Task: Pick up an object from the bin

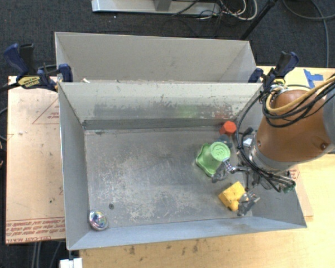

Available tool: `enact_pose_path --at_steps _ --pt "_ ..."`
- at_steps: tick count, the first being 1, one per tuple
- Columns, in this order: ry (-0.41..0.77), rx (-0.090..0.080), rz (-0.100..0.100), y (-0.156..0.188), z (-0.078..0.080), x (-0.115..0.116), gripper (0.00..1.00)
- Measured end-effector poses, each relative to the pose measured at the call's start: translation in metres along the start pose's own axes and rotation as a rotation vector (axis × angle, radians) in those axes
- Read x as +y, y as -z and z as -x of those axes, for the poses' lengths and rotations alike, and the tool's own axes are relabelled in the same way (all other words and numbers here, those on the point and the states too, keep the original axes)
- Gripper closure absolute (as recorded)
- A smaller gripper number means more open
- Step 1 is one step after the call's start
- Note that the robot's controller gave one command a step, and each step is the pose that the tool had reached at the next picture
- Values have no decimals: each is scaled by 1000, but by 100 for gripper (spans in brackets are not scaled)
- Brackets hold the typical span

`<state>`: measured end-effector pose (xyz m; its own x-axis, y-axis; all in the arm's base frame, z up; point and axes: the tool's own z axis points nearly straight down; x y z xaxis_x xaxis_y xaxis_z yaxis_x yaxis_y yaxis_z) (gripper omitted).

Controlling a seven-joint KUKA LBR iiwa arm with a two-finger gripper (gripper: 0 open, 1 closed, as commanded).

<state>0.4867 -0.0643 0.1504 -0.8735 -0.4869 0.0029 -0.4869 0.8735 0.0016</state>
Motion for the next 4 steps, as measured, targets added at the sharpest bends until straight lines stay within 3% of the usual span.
enact_pose_path --at_steps 1,2,3,4 --pt "307 -10 -5 -77 -14 -51 0" --pt "307 -8 -7 -75 -14 -52 100" --pt "233 -10 -9 44 -25 -56 100" --pt "377 -9 -8 110 -19 -66 100"
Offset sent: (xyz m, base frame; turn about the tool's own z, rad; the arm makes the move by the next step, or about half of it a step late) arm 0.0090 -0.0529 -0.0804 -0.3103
